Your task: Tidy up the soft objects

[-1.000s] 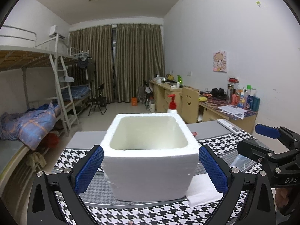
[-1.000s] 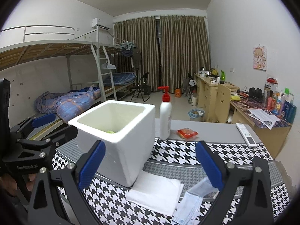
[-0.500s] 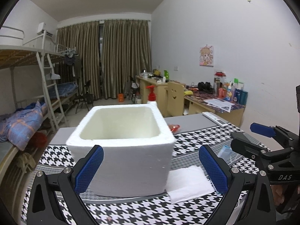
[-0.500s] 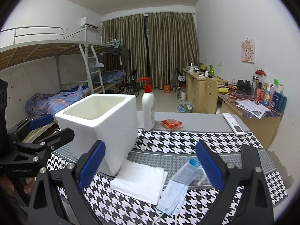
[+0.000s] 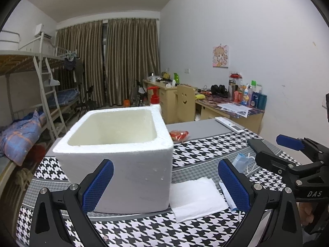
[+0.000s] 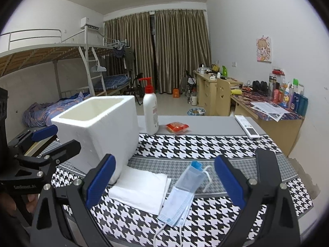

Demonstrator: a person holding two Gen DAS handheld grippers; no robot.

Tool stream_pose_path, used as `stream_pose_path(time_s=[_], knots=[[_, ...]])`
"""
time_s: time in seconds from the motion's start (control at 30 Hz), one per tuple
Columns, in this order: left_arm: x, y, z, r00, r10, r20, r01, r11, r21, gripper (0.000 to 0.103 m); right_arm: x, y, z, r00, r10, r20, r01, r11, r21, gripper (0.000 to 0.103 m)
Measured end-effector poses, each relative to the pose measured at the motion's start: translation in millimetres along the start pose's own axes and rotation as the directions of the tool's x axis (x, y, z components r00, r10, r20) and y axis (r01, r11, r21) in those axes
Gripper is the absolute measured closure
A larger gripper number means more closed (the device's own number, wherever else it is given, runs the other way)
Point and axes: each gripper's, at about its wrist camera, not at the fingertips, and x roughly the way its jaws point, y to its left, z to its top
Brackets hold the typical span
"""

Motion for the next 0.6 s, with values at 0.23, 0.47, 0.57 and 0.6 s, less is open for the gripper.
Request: stream_pose_path(time_s=[0.23, 0.47, 0.57, 0.6], knots=[[14.1, -9.1, -11.9, 0.999, -0.023, -0.049, 0.023, 1.0, 0.002, 0.001, 5.6, -9.8, -11.3, 0.999, -0.017, -0.029, 0.018, 1.0, 0.017, 0.004], [25.9, -18.4, -21.1, 0.995, -0.04, -0.087, 0.041, 0.999, 0.01, 0.001, 11.8, -21.6, -21.3, 0.997, -0.045, -0.062, 0.048, 0.998, 0.039, 0.004], [30.7, -23.9, -24.5, 0.993, -0.05, -0.104, 0.052, 0.998, 0.017, 0.001, 13.3, -27.2, -24.9, 0.996, -0.054, -0.078, 0.058, 0.997, 0.048, 0.004], [31.6, -25.3, -25.3, 0.993, -0.054, -0.107, 0.056, 0.998, 0.018, 0.001, 13.1, -29.1, -26.1, 0.995, -0.057, -0.082, 0.061, 0.997, 0.051, 0.004]])
